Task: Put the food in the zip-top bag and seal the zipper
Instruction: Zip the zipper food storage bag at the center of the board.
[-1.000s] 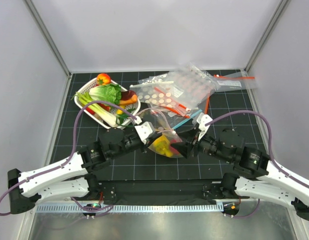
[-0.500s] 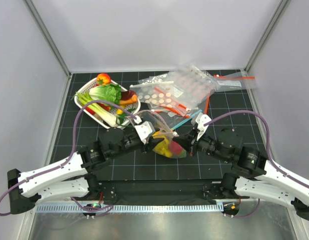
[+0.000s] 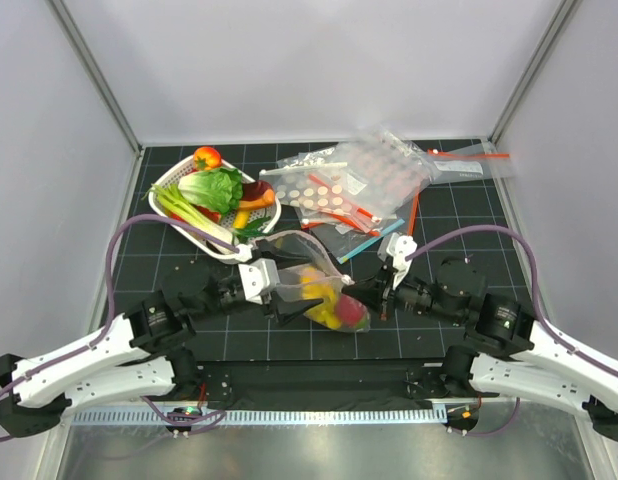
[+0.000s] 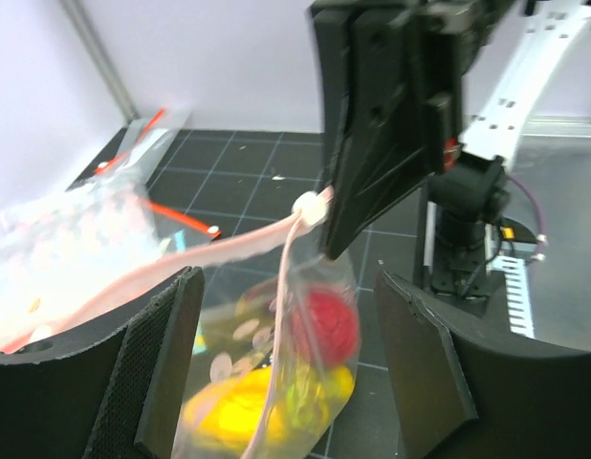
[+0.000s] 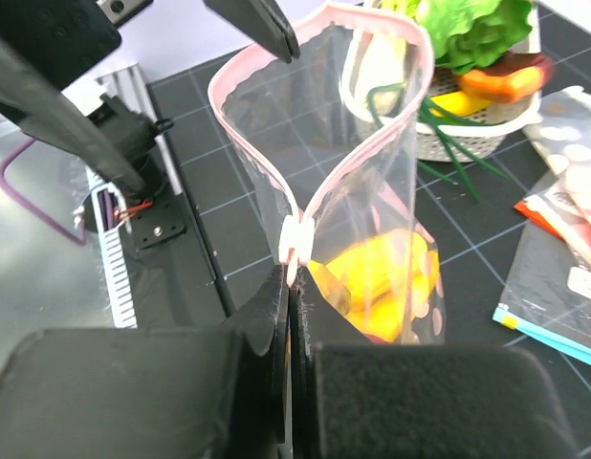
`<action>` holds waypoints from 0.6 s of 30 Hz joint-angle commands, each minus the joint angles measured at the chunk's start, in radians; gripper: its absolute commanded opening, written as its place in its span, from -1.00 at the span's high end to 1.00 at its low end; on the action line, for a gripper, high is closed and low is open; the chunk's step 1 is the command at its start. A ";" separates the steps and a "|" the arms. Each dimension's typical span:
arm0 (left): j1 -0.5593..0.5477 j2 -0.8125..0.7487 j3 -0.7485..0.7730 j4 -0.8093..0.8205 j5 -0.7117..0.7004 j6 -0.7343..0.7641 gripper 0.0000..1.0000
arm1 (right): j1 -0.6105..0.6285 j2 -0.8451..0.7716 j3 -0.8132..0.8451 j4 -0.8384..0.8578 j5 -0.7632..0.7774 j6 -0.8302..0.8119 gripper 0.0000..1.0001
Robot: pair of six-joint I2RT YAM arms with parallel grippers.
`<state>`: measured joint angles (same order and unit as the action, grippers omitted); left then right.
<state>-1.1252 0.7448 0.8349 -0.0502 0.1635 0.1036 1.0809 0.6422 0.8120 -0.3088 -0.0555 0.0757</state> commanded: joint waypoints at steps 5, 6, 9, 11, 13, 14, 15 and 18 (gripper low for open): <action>-0.031 0.024 0.044 0.013 0.146 0.068 -0.68 | 0.011 0.027 0.018 0.045 -0.133 -0.039 0.98; -0.033 0.033 0.047 0.012 0.159 0.073 -0.71 | 0.013 0.030 0.019 0.048 -0.144 -0.043 0.98; -0.038 0.071 0.061 -0.008 0.191 0.090 -0.71 | 0.020 0.036 0.019 0.046 -0.182 -0.050 0.98; -0.038 0.090 0.070 -0.022 0.192 0.099 -0.69 | 0.031 0.043 0.021 0.047 -0.202 -0.059 0.98; -0.038 0.111 0.079 -0.033 0.188 0.100 -0.62 | 0.039 0.045 0.023 0.045 -0.202 -0.060 0.98; -0.038 0.117 0.087 -0.039 0.177 0.099 -0.60 | 0.042 0.047 0.023 0.043 -0.199 -0.063 0.98; -0.038 0.128 0.092 -0.051 0.171 0.099 -0.57 | 0.047 0.047 0.023 0.043 -0.196 -0.063 0.98; -0.036 0.140 0.099 -0.060 0.163 0.097 -0.46 | 0.050 0.043 0.023 0.042 -0.193 -0.063 0.98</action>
<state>-1.1584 0.8818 0.8825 -0.0998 0.3214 0.1905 1.1221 0.6895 0.8120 -0.3088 -0.2317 0.0273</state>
